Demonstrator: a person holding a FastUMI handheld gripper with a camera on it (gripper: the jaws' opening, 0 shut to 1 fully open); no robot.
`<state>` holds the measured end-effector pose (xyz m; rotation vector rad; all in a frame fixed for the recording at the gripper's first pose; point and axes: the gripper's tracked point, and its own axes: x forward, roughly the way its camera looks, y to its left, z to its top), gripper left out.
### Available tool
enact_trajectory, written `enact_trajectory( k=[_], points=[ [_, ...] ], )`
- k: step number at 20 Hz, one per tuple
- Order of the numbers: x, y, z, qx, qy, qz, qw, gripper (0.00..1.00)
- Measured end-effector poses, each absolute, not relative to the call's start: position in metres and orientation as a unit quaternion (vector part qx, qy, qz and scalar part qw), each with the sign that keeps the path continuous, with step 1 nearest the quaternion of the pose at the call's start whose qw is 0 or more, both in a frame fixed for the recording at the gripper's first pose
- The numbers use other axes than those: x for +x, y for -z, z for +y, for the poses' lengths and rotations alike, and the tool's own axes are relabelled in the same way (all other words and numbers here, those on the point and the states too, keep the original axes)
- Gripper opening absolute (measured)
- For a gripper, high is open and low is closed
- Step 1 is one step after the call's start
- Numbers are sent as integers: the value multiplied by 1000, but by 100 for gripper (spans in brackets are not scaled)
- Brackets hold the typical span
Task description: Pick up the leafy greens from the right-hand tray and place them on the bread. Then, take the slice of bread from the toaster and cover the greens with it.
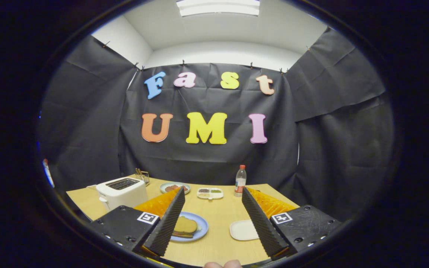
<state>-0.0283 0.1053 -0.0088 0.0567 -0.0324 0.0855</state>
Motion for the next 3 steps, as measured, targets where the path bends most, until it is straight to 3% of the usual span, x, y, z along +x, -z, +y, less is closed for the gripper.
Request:
enact_trajectory(
  k=[3],
  points=[
    [-28, 10, 105, 33, -42, -16, 998, 94]
  ],
)
